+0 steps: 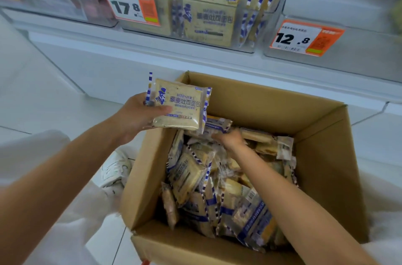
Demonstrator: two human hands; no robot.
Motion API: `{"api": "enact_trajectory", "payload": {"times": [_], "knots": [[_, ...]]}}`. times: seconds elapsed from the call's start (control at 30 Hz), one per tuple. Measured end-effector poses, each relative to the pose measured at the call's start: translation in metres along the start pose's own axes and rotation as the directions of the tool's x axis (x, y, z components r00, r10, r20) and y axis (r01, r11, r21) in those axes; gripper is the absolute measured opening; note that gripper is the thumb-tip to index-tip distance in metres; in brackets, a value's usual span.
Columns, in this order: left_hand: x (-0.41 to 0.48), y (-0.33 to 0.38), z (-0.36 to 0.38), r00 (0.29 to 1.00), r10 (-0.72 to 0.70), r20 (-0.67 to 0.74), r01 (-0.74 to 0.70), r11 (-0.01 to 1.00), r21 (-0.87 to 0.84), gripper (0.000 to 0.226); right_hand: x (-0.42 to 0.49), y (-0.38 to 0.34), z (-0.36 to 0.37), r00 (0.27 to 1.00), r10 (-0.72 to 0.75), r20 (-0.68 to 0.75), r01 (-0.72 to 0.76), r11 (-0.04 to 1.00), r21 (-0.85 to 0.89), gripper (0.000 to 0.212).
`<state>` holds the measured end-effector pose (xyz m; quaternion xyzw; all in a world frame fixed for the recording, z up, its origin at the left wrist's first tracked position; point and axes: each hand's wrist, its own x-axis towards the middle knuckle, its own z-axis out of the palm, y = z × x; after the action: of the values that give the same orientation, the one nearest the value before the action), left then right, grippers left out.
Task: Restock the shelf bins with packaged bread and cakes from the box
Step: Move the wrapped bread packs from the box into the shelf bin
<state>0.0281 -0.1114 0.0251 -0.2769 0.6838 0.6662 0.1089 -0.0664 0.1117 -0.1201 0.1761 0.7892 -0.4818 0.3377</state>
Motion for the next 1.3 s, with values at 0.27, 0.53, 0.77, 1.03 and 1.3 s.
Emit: {"api": "enact_trajectory", "payload": {"times": [0.27,0.53,0.77,1.03,1.3], "knots": [[0.0,0.007,0.028,0.991,0.126,-0.035,-0.121,0.987,0.108,0.032,-0.039,-0.021,-0.048,0.936,-0.316,-0.156,0.338,0.931,0.14,0.019],[-0.005,0.009,0.118,0.965,0.048,0.257,-0.004,0.985,-0.172,0.056,-0.149,-0.023,-0.068,0.668,-0.739,0.085,0.736,0.64,-0.22,0.035],[0.005,0.007,0.113,0.966,-0.012,0.259,0.119,0.908,-0.401,0.031,-0.132,-0.035,-0.093,0.872,-0.416,-0.256,0.456,0.882,0.118,0.079],[-0.013,0.03,0.088,0.953,0.156,0.259,-0.144,0.988,-0.064,0.036,-0.132,-0.073,-0.101,0.906,-0.357,0.227,0.283,0.91,0.303,0.034],[-0.016,0.114,0.028,0.785,0.606,-0.129,-0.56,0.784,0.269,0.038,-0.168,-0.19,-0.078,0.823,-0.563,0.068,0.514,0.791,0.331,0.072]]}}
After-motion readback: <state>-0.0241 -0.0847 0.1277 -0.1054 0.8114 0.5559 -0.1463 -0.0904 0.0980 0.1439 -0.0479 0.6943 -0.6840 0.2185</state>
